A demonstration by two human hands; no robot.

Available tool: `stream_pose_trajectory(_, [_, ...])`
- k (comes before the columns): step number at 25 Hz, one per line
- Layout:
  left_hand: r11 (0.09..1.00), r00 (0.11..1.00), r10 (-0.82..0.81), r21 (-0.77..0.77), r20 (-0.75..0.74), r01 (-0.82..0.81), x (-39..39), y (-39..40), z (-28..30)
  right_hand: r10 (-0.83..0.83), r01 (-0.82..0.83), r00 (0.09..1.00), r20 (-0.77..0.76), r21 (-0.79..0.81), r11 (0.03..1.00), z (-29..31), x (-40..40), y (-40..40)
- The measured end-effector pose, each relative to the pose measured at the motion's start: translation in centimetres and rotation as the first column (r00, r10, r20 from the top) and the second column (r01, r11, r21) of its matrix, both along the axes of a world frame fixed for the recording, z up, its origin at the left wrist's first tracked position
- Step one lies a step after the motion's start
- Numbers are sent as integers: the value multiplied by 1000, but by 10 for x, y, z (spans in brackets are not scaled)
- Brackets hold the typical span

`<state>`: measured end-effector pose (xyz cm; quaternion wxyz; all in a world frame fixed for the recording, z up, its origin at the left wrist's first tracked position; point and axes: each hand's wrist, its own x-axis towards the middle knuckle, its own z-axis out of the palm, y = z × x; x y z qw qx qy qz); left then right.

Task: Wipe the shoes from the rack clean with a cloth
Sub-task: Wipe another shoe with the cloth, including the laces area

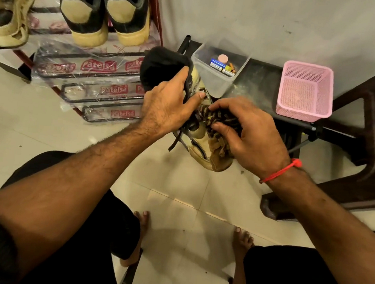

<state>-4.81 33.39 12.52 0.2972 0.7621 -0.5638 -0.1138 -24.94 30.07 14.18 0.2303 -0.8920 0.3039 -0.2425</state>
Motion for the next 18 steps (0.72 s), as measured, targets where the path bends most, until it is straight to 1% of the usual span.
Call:
stream_pose_trajectory(2, [997, 997, -73, 30, 15, 73, -7, 1, -1, -1, 0, 1000, -11, -125, 992, -6, 5, -3])
stream_pose_trajectory(4, [997, 996, -82, 12, -25, 83, -10, -1, -1, 7, -12, 1000, -27, -186, 983, -9, 8, -9])
stream_pose_trajectory(5, [998, 997, -62, -2, -47, 62, -10, -2, -1, 38, -50, 997, -73, -165, 985, -8, 7, -9])
stream_pose_trajectory(6, [999, 997, -34, -2, -67, 33, -8, -2, -1, 82, -99, 985, -153, -107, 989, -5, 6, -7])
stream_pose_trajectory(7, [1000, 997, -1, 3, -81, 2, -4, -3, -1, 144, -154, 949, -279, -14, 988, -2, 5, -3])
stream_pose_trajectory(8, [999, 995, 32, 13, -90, -31, 0, -3, -1, 204, -193, 879, -432, 70, 979, -1, 4, 1])
stream_pose_trajectory(9, [998, 994, 60, 17, -93, -59, 5, -4, -2, 249, -220, 795, -553, 119, 968, -1, 2, 5])
stream_pose_trajectory(10, [998, 993, 70, 16, -99, -68, 9, -4, -3, 266, -244, 780, -567, 116, 963, -4, 0, 8])
stream_pose_trajectory(11, [999, 993, 51, 13, -108, -50, 10, -5, -5, 261, -252, 820, -509, 88, 964, -7, -1, 11])
stream_pose_trajectory(12, [1000, 993, 8, 11, -119, -7, 8, -4, -6, 237, -243, 886, -399, 37, 969, -9, -1, 11])
stream_pose_trajectory(13, [999, 990, -49, 11, -133, 51, 5, -3, -7, 191, -206, 936, -297, -22, 978, -10, -1, 7])
stream_pose_trajectory(14, [994, 983, -104, 9, -151, 107, -1, -3, -8, 141, -162, 965, -221, -79, 984, -10, 1, 0])
stream_pose_trajectory(16, [989, 971, -147, -27, -190, 145, -8, -5, -11, 57, -76, 992, -114, -166, 983, -8, 5, -15])
stream_pose_trajectory(17, [991, 972, -130, -43, -195, 124, -8, -7, -11, 51, -67, 994, -93, -170, 983, -7, 4, -19])
stream_pose_trajectory(18, [995, 978, -98, -50, -186, 90, -5, -9, -12, 90, -106, 989, -118, -140, 984, -6, 2, -19])
